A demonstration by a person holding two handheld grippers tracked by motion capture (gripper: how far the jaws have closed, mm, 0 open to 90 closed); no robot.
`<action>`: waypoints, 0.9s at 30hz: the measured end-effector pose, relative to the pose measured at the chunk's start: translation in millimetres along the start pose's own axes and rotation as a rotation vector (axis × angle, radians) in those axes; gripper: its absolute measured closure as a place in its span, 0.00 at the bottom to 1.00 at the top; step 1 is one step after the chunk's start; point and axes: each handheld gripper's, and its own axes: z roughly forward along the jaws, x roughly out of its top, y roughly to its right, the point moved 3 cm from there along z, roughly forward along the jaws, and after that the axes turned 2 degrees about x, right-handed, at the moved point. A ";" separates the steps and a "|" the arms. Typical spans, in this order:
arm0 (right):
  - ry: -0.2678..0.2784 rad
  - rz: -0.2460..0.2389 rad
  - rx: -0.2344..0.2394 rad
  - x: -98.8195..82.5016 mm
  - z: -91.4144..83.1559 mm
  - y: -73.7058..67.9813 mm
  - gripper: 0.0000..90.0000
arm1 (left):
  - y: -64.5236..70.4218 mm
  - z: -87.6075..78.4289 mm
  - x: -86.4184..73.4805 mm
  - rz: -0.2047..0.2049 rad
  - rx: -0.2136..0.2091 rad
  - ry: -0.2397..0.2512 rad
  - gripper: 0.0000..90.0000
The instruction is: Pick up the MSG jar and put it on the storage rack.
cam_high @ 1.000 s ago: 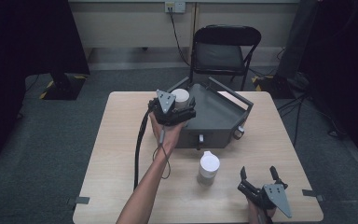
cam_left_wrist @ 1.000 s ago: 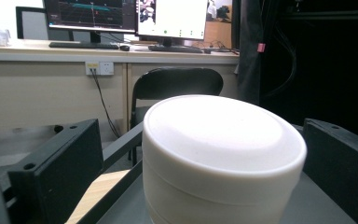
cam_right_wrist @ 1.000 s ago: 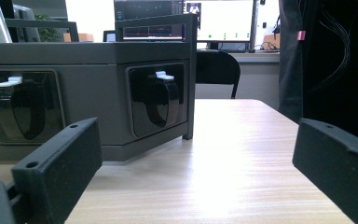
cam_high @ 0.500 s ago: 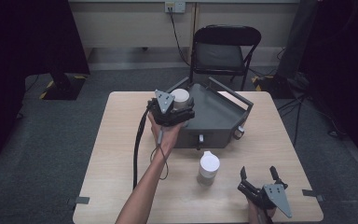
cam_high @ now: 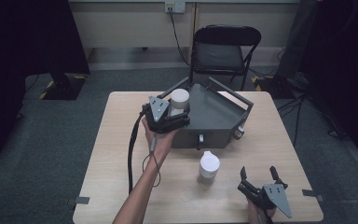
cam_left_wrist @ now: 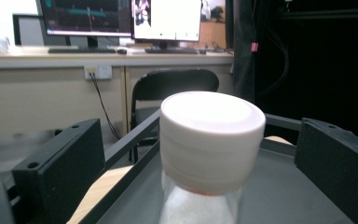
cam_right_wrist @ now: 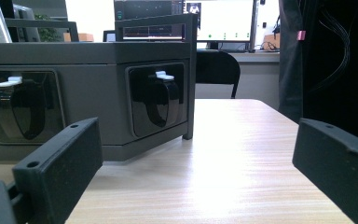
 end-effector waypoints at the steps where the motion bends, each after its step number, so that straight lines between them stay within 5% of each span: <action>1: 0.000 0.002 0.000 0.0 0.0 -0.2 0.00 | -1.0 -2.9 -1.1 -0.005 -0.002 0.002 0.01; 9: 0.000 0.000 0.000 0.0 0.0 -0.1 0.00 | -3.7 -28.8 -18.4 -0.050 0.023 0.066 0.01; 27: 0.000 0.001 -0.003 0.1 0.0 -0.5 0.00 | -0.7 -77.3 -53.2 -0.030 0.072 0.123 0.00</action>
